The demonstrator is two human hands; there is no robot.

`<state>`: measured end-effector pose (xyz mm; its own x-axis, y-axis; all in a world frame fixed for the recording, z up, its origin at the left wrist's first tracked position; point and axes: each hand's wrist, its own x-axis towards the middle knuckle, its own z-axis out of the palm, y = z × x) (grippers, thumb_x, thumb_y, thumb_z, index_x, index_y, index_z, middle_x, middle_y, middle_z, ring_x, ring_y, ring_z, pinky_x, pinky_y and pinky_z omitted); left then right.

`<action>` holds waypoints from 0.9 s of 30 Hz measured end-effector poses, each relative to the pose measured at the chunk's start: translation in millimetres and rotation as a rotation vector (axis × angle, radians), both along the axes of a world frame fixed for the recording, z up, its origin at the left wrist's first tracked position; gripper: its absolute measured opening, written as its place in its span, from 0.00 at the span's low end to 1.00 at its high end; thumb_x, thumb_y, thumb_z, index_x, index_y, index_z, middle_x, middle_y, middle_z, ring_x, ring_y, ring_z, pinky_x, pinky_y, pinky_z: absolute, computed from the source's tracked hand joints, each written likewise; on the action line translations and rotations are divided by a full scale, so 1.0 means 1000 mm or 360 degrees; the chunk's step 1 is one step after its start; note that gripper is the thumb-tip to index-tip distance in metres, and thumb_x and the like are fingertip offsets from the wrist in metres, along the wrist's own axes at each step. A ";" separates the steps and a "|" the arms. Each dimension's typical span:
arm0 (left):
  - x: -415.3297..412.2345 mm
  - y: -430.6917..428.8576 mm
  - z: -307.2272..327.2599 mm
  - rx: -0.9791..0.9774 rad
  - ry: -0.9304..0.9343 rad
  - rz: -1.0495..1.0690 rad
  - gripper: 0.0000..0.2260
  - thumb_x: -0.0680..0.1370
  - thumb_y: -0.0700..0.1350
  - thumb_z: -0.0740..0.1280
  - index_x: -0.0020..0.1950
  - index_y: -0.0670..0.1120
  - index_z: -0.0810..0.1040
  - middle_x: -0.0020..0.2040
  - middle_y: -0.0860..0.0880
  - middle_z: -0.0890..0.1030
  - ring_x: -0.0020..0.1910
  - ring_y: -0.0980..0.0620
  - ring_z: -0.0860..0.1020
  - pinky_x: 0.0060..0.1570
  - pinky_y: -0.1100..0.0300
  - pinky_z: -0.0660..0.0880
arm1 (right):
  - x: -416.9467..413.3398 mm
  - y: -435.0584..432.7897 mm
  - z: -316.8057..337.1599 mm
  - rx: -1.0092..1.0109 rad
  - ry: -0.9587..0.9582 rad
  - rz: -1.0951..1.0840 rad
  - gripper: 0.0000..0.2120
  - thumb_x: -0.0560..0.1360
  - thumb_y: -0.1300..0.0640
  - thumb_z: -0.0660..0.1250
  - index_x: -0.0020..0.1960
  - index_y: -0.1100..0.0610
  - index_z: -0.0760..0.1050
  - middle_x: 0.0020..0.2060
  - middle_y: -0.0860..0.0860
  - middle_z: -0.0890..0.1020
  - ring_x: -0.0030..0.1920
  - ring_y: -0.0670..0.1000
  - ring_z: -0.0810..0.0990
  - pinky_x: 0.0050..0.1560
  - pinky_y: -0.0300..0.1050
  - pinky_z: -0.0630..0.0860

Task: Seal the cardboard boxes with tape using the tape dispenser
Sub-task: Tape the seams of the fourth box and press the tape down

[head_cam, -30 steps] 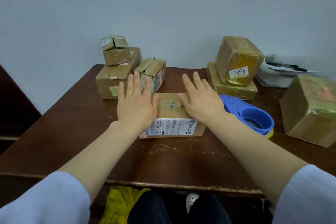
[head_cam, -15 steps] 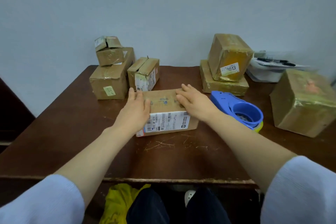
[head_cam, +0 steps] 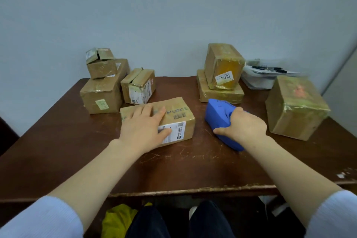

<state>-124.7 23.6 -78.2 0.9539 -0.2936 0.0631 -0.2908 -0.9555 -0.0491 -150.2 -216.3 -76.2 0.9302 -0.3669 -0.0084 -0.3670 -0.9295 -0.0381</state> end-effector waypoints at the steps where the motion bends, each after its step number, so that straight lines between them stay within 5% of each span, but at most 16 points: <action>1: -0.004 -0.002 0.001 0.0005 -0.0013 0.0024 0.31 0.77 0.66 0.53 0.77 0.57 0.50 0.77 0.48 0.55 0.75 0.46 0.53 0.71 0.51 0.56 | -0.001 -0.001 -0.001 -0.0016 0.0024 0.0052 0.26 0.70 0.32 0.64 0.40 0.56 0.65 0.31 0.48 0.72 0.34 0.50 0.72 0.39 0.43 0.67; 6: -0.005 -0.015 0.021 -0.0340 0.0010 0.0067 0.31 0.78 0.63 0.56 0.77 0.50 0.57 0.75 0.47 0.61 0.73 0.46 0.58 0.68 0.52 0.60 | -0.003 -0.022 -0.003 0.0448 -0.0248 0.0110 0.24 0.74 0.40 0.66 0.33 0.56 0.62 0.29 0.50 0.68 0.30 0.48 0.67 0.28 0.43 0.58; 9: 0.002 -0.036 0.037 -0.1128 0.0051 0.0072 0.20 0.80 0.49 0.57 0.72 0.49 0.68 0.70 0.50 0.70 0.67 0.49 0.68 0.63 0.55 0.67 | -0.014 -0.039 0.015 0.1242 -0.0534 0.0196 0.21 0.70 0.48 0.74 0.34 0.61 0.68 0.29 0.53 0.73 0.31 0.52 0.73 0.32 0.44 0.65; 11: 0.007 -0.055 0.048 -0.1727 0.0347 0.0140 0.12 0.78 0.46 0.59 0.59 0.51 0.77 0.56 0.48 0.78 0.55 0.49 0.74 0.57 0.56 0.69 | -0.026 -0.045 0.024 0.1870 -0.0568 0.0288 0.14 0.64 0.53 0.78 0.40 0.61 0.79 0.35 0.52 0.83 0.38 0.53 0.81 0.37 0.43 0.74; 13: 0.009 -0.072 0.059 -0.2128 0.0607 0.0221 0.08 0.73 0.48 0.61 0.46 0.48 0.77 0.46 0.47 0.77 0.47 0.48 0.74 0.50 0.55 0.70 | -0.034 -0.049 0.025 0.2149 -0.0506 0.0417 0.22 0.54 0.48 0.83 0.43 0.58 0.82 0.40 0.53 0.85 0.42 0.54 0.84 0.40 0.43 0.79; 15: 0.011 -0.083 0.065 -0.2285 0.0797 0.0277 0.10 0.73 0.50 0.61 0.42 0.46 0.78 0.43 0.48 0.80 0.43 0.49 0.77 0.44 0.55 0.71 | -0.037 -0.051 0.021 0.2268 -0.0509 0.0507 0.30 0.45 0.42 0.83 0.42 0.56 0.84 0.43 0.55 0.86 0.42 0.53 0.85 0.41 0.43 0.80; 19: 0.010 -0.091 0.072 -0.2450 0.1102 0.0220 0.12 0.78 0.52 0.58 0.44 0.46 0.73 0.31 0.50 0.72 0.30 0.52 0.69 0.31 0.59 0.63 | -0.040 -0.051 0.023 0.2354 -0.0527 0.0571 0.34 0.41 0.41 0.84 0.43 0.57 0.85 0.44 0.57 0.85 0.43 0.54 0.85 0.43 0.44 0.81; 23: 0.013 -0.090 0.072 -0.2500 0.1226 0.0361 0.14 0.76 0.56 0.61 0.43 0.46 0.71 0.34 0.48 0.72 0.33 0.52 0.68 0.29 0.60 0.63 | -0.043 -0.048 0.028 0.2353 -0.0503 0.0674 0.33 0.43 0.41 0.84 0.44 0.57 0.84 0.45 0.56 0.86 0.43 0.53 0.85 0.42 0.42 0.80; 27: 0.010 -0.085 0.072 -0.2441 0.1473 0.0506 0.17 0.75 0.58 0.64 0.47 0.43 0.75 0.42 0.43 0.78 0.39 0.46 0.78 0.27 0.62 0.72 | -0.043 -0.045 0.034 0.2418 -0.0515 0.0711 0.32 0.44 0.42 0.84 0.44 0.57 0.84 0.44 0.55 0.86 0.43 0.53 0.84 0.42 0.42 0.80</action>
